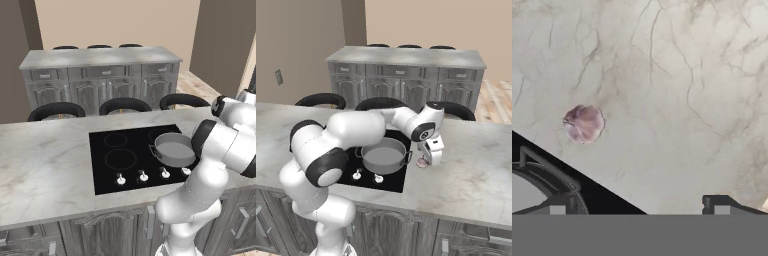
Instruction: Turn on the burner for the pot on the stove. Wait thirty seconds for the pot to heat up. Then add the garlic to the pot.
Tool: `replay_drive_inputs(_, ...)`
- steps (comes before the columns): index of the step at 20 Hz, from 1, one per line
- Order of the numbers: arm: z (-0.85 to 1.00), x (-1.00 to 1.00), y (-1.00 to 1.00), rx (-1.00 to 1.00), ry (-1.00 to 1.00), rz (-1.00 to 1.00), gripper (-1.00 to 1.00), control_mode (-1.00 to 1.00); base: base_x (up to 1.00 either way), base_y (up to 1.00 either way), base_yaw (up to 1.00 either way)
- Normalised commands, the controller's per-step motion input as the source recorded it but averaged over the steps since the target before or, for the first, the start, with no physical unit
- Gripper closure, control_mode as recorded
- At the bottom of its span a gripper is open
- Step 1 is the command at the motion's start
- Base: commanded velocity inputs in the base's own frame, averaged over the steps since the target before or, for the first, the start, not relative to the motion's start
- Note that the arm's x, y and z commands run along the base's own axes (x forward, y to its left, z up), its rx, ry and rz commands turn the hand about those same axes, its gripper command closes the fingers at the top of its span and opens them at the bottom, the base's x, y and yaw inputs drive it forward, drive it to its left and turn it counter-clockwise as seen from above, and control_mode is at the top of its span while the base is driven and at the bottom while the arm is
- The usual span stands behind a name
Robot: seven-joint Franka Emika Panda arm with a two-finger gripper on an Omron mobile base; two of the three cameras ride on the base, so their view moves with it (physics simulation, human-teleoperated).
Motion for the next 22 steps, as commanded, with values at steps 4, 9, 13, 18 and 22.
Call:
replay_drive_inputs(4, -0.07, 0.18, 0.00, 0.00, 0.00, -0.04, -1.00, -1.00, 0.00, 0.00, 0.00)
replay_drive_inputs(9, -0.17, 0.23, 0.00, 0.00, 0.00, -0.07, -1.00, -1.00, 0.00, 0.00, 0.00)
replay_drive_inputs(13, -0.20, 0.19, 0.00, 0.00, 0.00, -0.04, -1.00, -1.00, 0.00, 0.00, 0.00)
replay_drive_inputs(18, -0.20, 0.22, 0.00, 0.00, 0.00, -0.01, -1.00, -1.00, 0.00, 0.00, 0.00)
replay_drive_inputs(22, -0.23, 0.22, 0.00, 0.00, 0.00, 0.00, -1.00, -1.00, 0.00, 0.00, 0.00)
